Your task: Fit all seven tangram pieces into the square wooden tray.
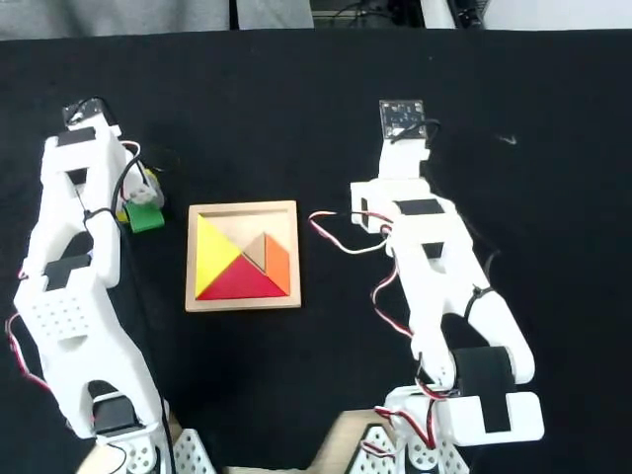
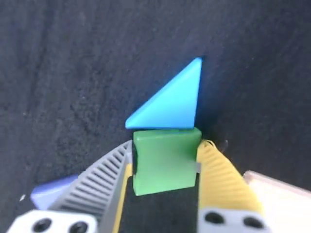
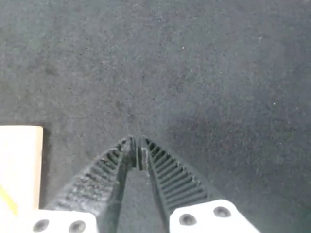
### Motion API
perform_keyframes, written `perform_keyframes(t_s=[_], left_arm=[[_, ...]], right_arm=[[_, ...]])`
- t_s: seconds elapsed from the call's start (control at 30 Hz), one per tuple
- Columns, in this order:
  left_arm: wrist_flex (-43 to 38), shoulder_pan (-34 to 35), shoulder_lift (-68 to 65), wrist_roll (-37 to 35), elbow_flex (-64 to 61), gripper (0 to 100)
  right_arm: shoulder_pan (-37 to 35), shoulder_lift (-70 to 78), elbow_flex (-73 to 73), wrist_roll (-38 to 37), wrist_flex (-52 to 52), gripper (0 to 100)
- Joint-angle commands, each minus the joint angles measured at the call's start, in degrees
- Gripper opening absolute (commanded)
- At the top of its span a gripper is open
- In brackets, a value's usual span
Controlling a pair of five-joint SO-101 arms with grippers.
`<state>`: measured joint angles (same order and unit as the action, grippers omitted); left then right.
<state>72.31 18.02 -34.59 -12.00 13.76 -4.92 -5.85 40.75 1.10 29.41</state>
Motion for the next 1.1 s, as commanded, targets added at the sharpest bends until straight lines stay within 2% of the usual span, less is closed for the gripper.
perform_keyframes(t_s=[0.0, 0.5, 0.73, 0.87, 1.0, 1.07], left_arm=[[5.19, 0.04, 4.66, 0.7, 4.09, 13], [5.63, -2.95, 6.86, 2.99, 3.38, 13], [5.54, 2.68, 6.24, 2.55, 2.15, 13], [2.02, 4.44, 6.24, -0.18, -0.31, 13], [-1.23, 1.63, 6.15, -0.18, -4.18, 13], [-1.49, 0.04, 6.24, -0.53, -4.88, 16]], right_arm=[[-0.97, -2.68, -0.13, -0.62, -1.05, 2.2], [-0.97, -2.68, -0.13, -0.62, -0.97, 2.2], [-0.97, -2.68, -0.13, -0.62, -0.97, 2.2], [-0.97, -2.68, -0.22, -0.62, -0.97, 2.2], [-0.97, -2.68, -0.22, -0.62, -0.97, 2.2], [-0.97, -2.68, -0.22, -0.62, -0.97, 2.2]])
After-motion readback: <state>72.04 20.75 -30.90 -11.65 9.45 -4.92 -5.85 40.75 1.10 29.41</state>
